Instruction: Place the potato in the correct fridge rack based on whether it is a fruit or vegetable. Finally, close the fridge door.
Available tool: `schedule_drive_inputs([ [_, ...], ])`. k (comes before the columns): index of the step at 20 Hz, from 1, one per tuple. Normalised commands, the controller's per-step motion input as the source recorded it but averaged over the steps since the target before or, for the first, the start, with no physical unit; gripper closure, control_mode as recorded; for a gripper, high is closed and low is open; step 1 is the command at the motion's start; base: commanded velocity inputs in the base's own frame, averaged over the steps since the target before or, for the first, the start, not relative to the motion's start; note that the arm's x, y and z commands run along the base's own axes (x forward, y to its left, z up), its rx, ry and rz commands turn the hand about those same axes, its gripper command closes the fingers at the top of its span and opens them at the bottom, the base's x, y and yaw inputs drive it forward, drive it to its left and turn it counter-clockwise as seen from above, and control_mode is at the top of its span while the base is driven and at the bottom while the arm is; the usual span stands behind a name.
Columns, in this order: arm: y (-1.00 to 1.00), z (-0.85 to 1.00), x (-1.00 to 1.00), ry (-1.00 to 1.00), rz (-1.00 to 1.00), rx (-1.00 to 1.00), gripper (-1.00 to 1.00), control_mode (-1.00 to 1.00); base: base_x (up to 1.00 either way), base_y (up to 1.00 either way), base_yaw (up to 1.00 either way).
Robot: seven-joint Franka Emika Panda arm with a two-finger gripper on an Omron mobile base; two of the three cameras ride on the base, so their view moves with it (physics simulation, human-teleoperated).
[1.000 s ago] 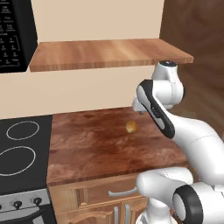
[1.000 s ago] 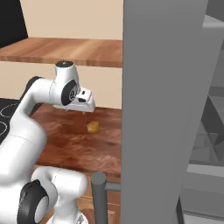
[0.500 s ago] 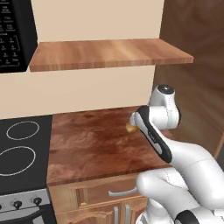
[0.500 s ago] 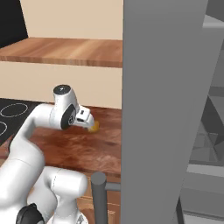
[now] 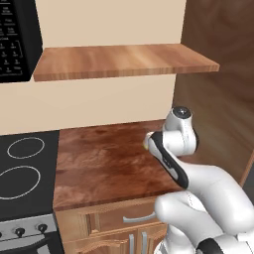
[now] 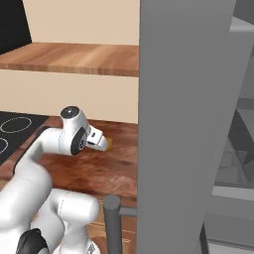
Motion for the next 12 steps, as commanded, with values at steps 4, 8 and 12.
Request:
schedule_drive_inputs([
  [4,0.00,-0.06,0.30,0.00,-0.05,0.00,-1.00,-1.00,0.00,0.00,0.00],
  [8,0.00,-0.08,0.29,0.02,-0.02,0.00,-1.00,-1.00,0.00,0.00,0.00],
  [12,0.00,-0.15,0.29,0.04,0.00,0.00,-1.00,-1.00,0.00,0.00,0.00],
])
